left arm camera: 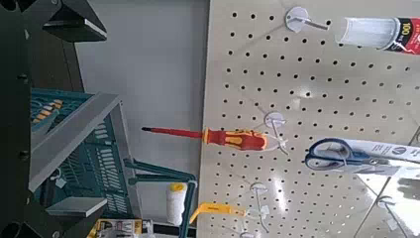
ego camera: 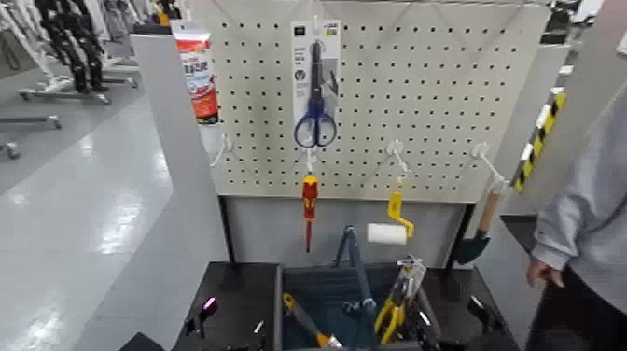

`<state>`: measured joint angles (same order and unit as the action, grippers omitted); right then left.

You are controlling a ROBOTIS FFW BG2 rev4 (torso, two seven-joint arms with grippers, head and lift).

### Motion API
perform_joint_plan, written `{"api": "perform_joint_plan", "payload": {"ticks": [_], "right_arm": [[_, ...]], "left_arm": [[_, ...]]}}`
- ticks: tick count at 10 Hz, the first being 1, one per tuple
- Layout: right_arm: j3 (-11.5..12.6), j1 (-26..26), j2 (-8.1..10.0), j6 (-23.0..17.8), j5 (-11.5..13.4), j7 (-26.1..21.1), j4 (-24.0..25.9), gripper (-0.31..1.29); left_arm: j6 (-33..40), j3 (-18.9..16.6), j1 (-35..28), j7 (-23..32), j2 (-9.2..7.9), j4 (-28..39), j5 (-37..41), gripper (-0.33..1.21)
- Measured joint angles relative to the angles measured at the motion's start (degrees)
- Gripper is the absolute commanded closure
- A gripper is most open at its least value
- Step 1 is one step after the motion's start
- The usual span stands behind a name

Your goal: Put the yellow pliers into the crate.

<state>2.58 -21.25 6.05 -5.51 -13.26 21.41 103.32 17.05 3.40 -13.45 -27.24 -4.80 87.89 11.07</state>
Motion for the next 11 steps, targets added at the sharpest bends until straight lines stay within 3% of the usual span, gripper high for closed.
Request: {"api": "perform_joint_plan", "payload": {"ticks": [2,5,6,8,11], "right_arm": [[-0.1,-5.8,-0.73,-2.5,1.3,-3.4,1.9,0.10],[0.2,-9.3,-1.09,-3.6,2.8,-3.2,2.8,0.14],[0.3,-10.7,-1.16,-4.8,3.1,-5.2,3.3,0.15],[-0.2,-12.1,-1.57,-6.2,5.3,-7.2,4.0,0.14],[-0.4,-12.5,-1.70,-5.1,6.3,-8.7,5.0,0.14]], "left_arm": [[0.0,-0.1,-0.3,0.0,-0.03,0.2,0.0,0.13],[-0.4,-0.3,-0.6,0.0,-0.02,0.3,0.1,0.13],[-0.4,-0.4,-0.7,0.1,0.12,0.4,0.0,0.13],[-0.4,-0.7,-0.9,0.1,0.44,0.4,-0.1,0.13],[-0.7,-0.8,-1.0,0.1,0.44,0.6,-0.2,0.13]]}}
